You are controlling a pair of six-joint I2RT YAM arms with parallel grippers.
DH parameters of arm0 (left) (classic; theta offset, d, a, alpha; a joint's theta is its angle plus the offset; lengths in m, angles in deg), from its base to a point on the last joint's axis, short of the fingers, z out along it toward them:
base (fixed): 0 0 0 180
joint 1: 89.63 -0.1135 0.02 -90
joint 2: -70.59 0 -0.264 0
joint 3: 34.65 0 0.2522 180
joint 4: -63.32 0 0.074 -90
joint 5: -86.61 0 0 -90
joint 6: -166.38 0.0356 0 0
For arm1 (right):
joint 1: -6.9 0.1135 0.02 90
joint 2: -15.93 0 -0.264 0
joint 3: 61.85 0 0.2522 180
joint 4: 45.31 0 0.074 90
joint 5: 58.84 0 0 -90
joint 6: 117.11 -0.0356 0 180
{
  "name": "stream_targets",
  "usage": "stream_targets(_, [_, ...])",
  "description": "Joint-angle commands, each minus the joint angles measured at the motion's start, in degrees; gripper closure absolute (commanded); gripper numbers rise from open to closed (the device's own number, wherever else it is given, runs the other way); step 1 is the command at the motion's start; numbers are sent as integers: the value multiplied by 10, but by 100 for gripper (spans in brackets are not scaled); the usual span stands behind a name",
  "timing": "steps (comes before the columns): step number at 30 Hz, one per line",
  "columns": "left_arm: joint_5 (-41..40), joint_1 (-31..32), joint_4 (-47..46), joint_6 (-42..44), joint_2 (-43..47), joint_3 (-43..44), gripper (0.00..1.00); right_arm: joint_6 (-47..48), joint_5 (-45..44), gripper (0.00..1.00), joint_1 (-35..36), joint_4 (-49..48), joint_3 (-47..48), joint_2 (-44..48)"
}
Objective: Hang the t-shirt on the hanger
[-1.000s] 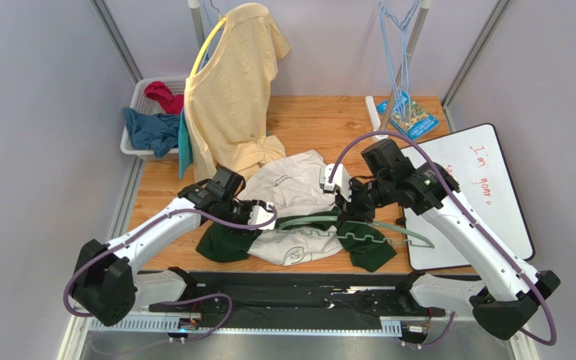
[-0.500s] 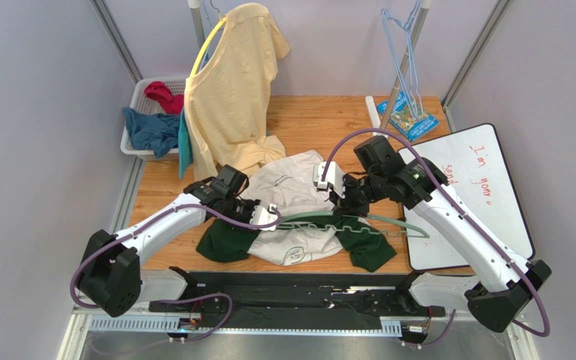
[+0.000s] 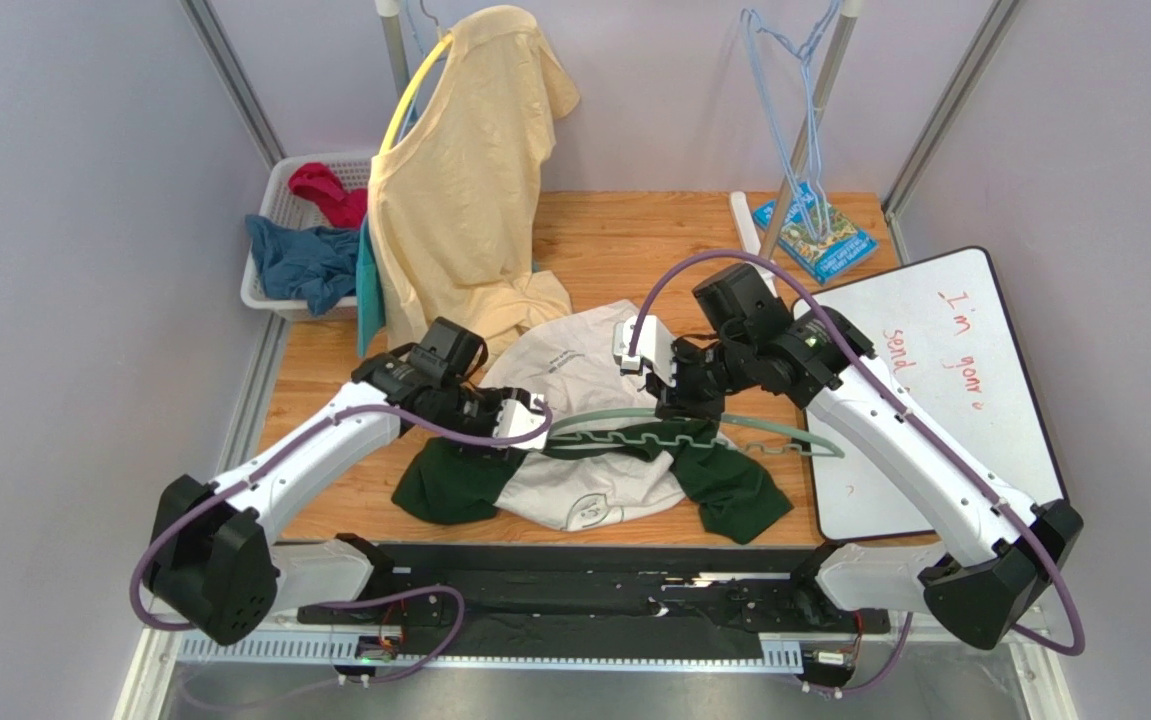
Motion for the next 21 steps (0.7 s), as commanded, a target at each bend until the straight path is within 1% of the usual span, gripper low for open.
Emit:
stream_targets(1, [1,4,-43,-15,70,-57,45,14,-9,100,1,-24,9,14])
stream_targets(3, [-21,9,-94,-23,94,-97,47,12,-10,100,1,-21,6,18])
stream_targets(5, [-33,17,-113,-26,104,-121,48,10,-10,100,1,-15,6,20])
stream_targets(10, [-50,30,-170,-37,95,-144,48,6,-6,100,0,-7,8,22])
stream_targets(12, [-54,31,-187,-40,87,-146,50,7,-6,100,1,-2,10,21])
stream_targets(14, [-61,31,-202,-41,76,-146,56,9,-5,100,1,3,15,18])
stream_targets(16, [-65,31,-209,-40,74,-146,58,11,-3,100,1,7,17,18])
stream_targets(18, [-65,31,-213,-41,73,-141,64,13,2,100,1,7,17,17])
stream_targets(19, [-64,31,-213,-43,72,-140,67,14,2,100,1,5,17,15])
stream_targets(20, [-63,31,-213,-43,71,-138,74,14,4,100,1,6,18,15])
stream_targets(21, [-63,30,-212,-45,70,-136,79,14,3,100,1,7,20,11])
